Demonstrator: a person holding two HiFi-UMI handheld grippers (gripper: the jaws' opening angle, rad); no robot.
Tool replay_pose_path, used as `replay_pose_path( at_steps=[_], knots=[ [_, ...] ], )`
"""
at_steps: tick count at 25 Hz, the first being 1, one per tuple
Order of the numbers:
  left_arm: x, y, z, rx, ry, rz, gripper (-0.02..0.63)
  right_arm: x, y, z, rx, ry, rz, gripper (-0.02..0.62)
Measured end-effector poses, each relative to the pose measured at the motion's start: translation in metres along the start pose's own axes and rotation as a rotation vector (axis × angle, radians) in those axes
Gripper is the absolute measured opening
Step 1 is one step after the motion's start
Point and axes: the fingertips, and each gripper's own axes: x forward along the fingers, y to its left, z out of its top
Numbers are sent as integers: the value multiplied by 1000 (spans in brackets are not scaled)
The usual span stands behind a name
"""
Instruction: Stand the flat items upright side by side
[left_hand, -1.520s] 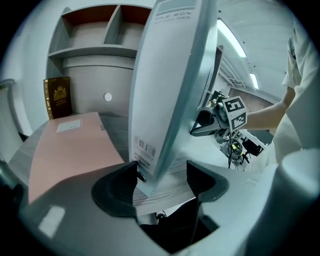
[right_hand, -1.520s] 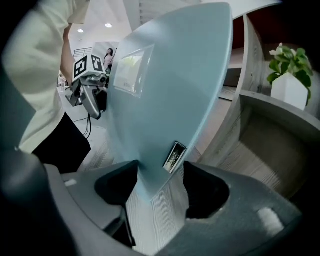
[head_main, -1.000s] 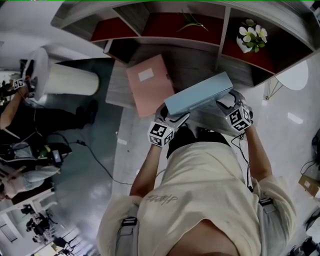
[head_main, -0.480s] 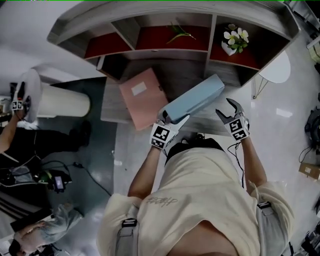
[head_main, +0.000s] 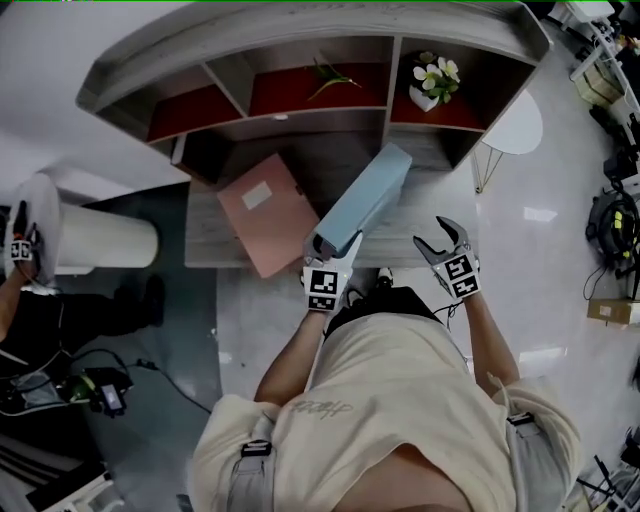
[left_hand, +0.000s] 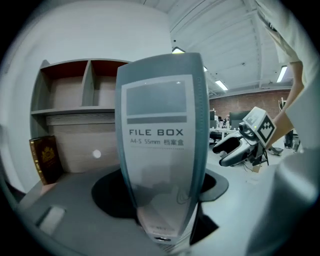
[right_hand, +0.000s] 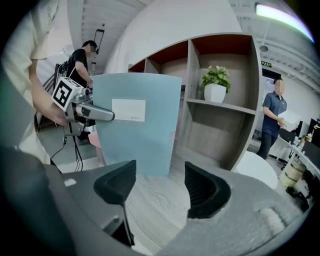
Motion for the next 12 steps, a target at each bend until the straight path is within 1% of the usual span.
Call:
replay_pose_path(
  at_steps=[3, 5, 9, 12],
  knots=[
    [-3, 1, 0, -14, -6, 57, 330, -6, 7, -4, -3, 7, 11, 307],
    [-7, 5, 0, -23, -8, 110, 328, -8, 8, -7, -10, 11, 19, 307],
    [-12, 21, 0, -65, -4, 230, 327, -4, -2, -3, 4, -21, 26, 307],
    [-10, 32, 2, -96, -6, 293, 325, 2, -9, -1, 12, -32, 45, 307]
  ],
)
